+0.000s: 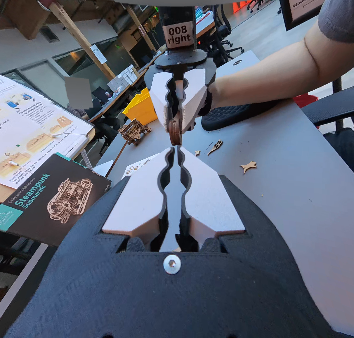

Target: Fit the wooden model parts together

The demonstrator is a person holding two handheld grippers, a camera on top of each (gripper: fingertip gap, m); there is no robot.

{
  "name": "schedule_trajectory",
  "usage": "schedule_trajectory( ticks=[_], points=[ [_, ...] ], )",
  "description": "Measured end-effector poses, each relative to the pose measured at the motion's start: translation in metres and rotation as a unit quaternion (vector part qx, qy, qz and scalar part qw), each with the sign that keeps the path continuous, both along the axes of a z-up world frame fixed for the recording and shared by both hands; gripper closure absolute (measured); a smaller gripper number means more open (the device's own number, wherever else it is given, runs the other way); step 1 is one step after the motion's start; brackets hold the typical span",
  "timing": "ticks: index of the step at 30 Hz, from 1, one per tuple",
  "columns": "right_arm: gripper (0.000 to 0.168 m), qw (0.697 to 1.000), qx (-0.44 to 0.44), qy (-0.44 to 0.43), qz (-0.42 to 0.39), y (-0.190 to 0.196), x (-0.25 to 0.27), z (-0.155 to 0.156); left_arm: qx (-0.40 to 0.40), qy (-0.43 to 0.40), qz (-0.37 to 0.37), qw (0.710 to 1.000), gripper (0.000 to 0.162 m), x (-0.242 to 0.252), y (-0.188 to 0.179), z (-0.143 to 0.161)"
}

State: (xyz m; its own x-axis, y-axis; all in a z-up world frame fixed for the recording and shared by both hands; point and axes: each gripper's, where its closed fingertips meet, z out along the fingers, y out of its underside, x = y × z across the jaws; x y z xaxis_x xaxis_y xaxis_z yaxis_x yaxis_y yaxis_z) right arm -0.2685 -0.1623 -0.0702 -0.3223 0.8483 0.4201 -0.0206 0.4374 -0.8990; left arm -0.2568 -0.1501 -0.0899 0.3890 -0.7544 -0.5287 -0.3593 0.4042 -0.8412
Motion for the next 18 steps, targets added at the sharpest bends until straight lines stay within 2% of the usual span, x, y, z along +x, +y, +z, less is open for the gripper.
schedule_trajectory(
  ticks=[3,5,8,15,18],
  points=[
    [0.160,1.000,0.026,-0.003,-0.005,0.002,0.001,-0.004,-0.013,0.009,-0.002,1.000,0.148,-0.001,-0.001,-0.002],
    [0.160,0.999,0.051,0.000,-0.003,0.000,0.002,-0.005,-0.014,0.013,-0.012,1.000,0.145,0.002,-0.005,-0.002],
    [0.161,0.999,0.033,0.017,0.034,-0.011,0.005,0.000,0.006,0.011,-0.020,1.000,0.155,0.007,-0.010,0.000],
    [0.160,0.997,-0.012,0.049,0.065,-0.012,0.010,0.011,0.033,0.002,-0.010,0.999,0.155,0.011,-0.013,0.011],
    [0.160,0.995,-0.025,0.062,0.077,-0.015,0.011,0.015,0.028,-0.044,-0.027,0.998,0.154,0.016,-0.020,0.025]
  ],
)
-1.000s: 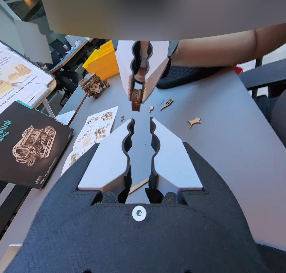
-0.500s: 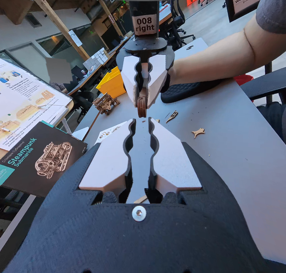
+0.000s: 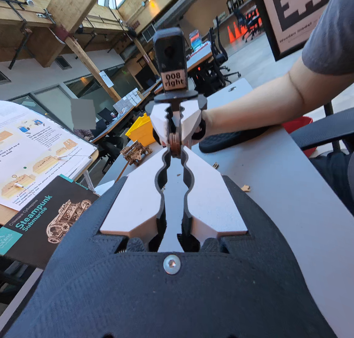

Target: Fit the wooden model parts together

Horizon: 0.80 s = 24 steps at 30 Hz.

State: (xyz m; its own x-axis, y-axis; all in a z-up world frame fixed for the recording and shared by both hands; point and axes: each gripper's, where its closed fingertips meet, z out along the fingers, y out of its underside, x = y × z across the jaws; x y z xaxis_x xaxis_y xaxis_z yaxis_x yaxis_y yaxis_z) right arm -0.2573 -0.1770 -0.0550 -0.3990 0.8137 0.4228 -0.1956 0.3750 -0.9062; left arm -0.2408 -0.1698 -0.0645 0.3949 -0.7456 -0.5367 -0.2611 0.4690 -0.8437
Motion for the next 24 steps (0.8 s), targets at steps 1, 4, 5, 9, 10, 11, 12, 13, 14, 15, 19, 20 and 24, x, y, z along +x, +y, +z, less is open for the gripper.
schedule_trajectory(
  ticks=[1,4,5,9,10,11,12,13,14,15,19,20,24],
  points=[
    [0.160,1.000,-0.005,0.010,0.005,-0.001,0.001,0.003,-0.003,-0.005,-0.001,1.000,0.155,0.001,-0.001,0.003],
    [0.160,1.000,-0.011,0.009,0.002,0.003,0.005,0.009,-0.004,0.006,0.019,1.000,0.155,0.004,0.002,0.008],
    [0.158,1.000,0.002,-0.003,-0.017,0.008,0.006,0.008,0.005,0.032,0.042,0.999,0.155,0.003,0.007,0.008],
    [0.149,0.983,0.109,-0.035,-0.141,0.027,0.020,0.027,0.057,0.217,0.161,0.961,0.155,-0.013,0.027,0.014],
    [0.148,0.970,0.161,-0.045,-0.177,0.030,0.023,0.032,0.079,0.262,0.187,0.943,0.155,-0.017,0.029,0.020],
    [0.147,0.953,0.215,-0.062,-0.206,0.032,0.026,0.034,0.099,0.302,0.207,0.925,0.155,-0.019,0.031,0.028],
    [0.145,0.937,0.260,-0.073,-0.224,0.031,0.028,0.038,0.114,0.332,0.218,0.911,0.155,-0.018,0.030,0.036],
    [0.145,0.922,0.292,-0.076,-0.243,0.031,0.028,0.045,0.120,0.353,0.221,0.901,0.155,-0.015,0.027,0.043],
    [0.144,0.910,0.315,-0.072,-0.259,0.030,0.028,0.052,0.127,0.367,0.222,0.894,0.155,-0.010,0.024,0.050],
    [0.142,0.901,0.334,-0.069,-0.267,0.027,0.027,0.057,0.134,0.382,0.222,0.887,0.155,-0.005,0.021,0.056],
    [0.143,0.866,0.396,-0.065,-0.299,0.018,0.029,0.069,0.152,0.417,0.237,0.864,0.155,0.013,0.011,0.068],
    [0.144,0.863,0.402,-0.070,-0.300,0.014,0.030,0.069,0.150,0.416,0.242,0.864,0.155,0.017,0.009,0.071],
    [0.160,0.837,0.422,-0.072,-0.342,0.008,0.040,0.080,0.149,0.411,0.255,0.862,0.155,0.035,-0.002,0.087]
  ],
)
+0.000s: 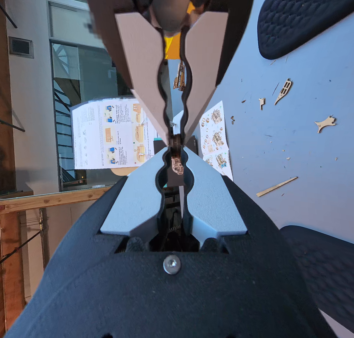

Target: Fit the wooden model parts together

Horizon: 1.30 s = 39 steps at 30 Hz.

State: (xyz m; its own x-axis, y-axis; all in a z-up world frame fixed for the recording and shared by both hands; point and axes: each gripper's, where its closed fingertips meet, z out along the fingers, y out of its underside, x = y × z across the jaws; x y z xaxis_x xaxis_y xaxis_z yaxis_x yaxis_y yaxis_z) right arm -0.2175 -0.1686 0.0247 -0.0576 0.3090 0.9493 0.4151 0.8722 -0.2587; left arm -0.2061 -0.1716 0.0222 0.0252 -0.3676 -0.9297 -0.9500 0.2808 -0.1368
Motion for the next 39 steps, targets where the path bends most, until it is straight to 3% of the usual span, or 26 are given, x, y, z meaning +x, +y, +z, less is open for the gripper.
schedule_trajectory(
  ticks=[3,7,12,16,24,25,28,33,39],
  points=[
    [0.161,0.999,-0.020,0.025,0.001,-0.011,0.014,0.011,-0.011,-0.013,-0.010,1.000,0.155,0.015,-0.012,0.010],
    [0.161,0.989,-0.070,0.099,0.089,-0.040,0.044,0.033,-0.016,-0.065,-0.080,0.995,0.134,0.034,-0.036,0.030],
    [0.160,0.971,-0.100,0.136,0.171,-0.068,0.071,0.052,0.035,-0.076,-0.163,0.983,0.139,0.054,-0.051,0.044],
    [0.160,0.972,-0.096,0.124,0.174,-0.067,0.073,0.054,0.070,-0.072,-0.202,0.974,0.144,0.066,-0.060,0.052],
    [0.158,0.988,-0.024,0.084,0.129,-0.058,0.063,0.047,0.106,-0.043,-0.209,0.971,0.155,0.063,-0.055,0.047],
    [0.155,0.989,-0.014,0.085,0.120,-0.058,0.061,0.048,0.109,-0.049,-0.214,0.969,0.155,0.062,-0.056,0.048],
    [0.115,0.997,0.019,0.058,0.052,-0.044,0.057,0.050,0.111,-0.087,-0.224,0.964,0.155,0.057,-0.060,0.057],
    [0.113,0.996,0.085,-0.008,-0.026,-0.027,0.051,0.055,0.077,-0.138,-0.235,0.959,0.156,0.062,-0.075,0.070],
    [0.115,0.965,0.230,-0.030,-0.118,-0.035,0.046,0.073,0.236,-0.051,-0.251,0.938,0.155,0.063,-0.094,0.084]
  ],
)
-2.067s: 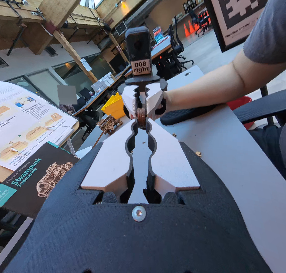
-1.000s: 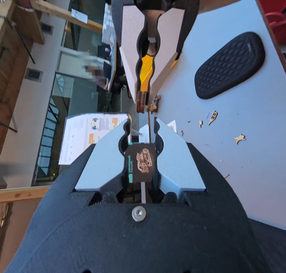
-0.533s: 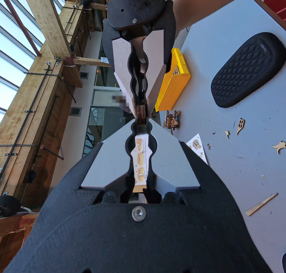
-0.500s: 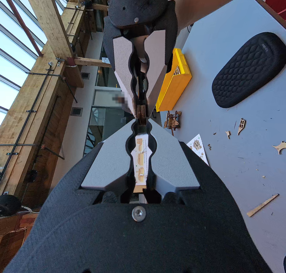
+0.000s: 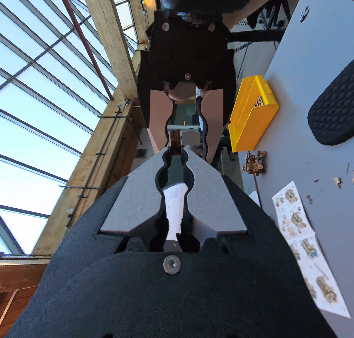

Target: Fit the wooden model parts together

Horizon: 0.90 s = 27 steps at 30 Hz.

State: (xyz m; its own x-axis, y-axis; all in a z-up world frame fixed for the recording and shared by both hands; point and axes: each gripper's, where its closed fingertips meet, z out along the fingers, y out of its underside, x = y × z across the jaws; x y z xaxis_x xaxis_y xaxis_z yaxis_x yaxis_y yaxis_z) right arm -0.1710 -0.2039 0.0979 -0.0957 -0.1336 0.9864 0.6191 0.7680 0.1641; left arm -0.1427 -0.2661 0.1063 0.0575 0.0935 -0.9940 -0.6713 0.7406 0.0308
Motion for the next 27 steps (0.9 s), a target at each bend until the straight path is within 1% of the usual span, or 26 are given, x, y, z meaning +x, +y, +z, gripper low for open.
schedule_trajectory(
  ticks=[3,6,11,14,17,20,22,27],
  points=[
    [0.115,0.998,0.035,0.013,-0.041,-0.001,-0.003,0.004,0.038,0.018,0.017,0.999,0.155,0.005,-0.002,-0.003],
    [0.115,0.996,0.065,0.037,-0.053,-0.003,-0.005,0.011,0.053,0.021,0.026,0.998,0.155,0.009,-0.003,-0.003],
    [0.119,0.994,0.054,0.076,-0.063,-0.001,-0.003,0.019,0.072,0.026,0.022,0.997,0.155,0.012,-0.007,-0.002],
    [0.123,0.992,0.053,0.096,-0.067,-0.001,-0.003,0.023,0.098,0.036,0.045,0.993,0.155,0.010,-0.002,-0.002],
    [0.127,0.990,0.045,0.108,-0.076,0.001,-0.005,0.023,0.090,0.031,0.051,0.994,0.156,0.012,0.002,-0.004],
    [0.142,0.989,0.033,0.115,-0.084,0.007,-0.006,0.022,0.067,0.014,0.064,0.996,0.155,0.013,0.008,-0.003],
    [0.157,0.990,0.012,0.110,-0.089,0.012,-0.006,0.017,0.048,0.002,0.068,0.997,0.155,0.012,0.011,-0.002],
    [0.157,0.989,0.005,0.114,-0.098,0.019,-0.003,0.016,0.024,-0.003,0.080,0.997,0.156,0.011,0.017,-0.003]
  ],
)
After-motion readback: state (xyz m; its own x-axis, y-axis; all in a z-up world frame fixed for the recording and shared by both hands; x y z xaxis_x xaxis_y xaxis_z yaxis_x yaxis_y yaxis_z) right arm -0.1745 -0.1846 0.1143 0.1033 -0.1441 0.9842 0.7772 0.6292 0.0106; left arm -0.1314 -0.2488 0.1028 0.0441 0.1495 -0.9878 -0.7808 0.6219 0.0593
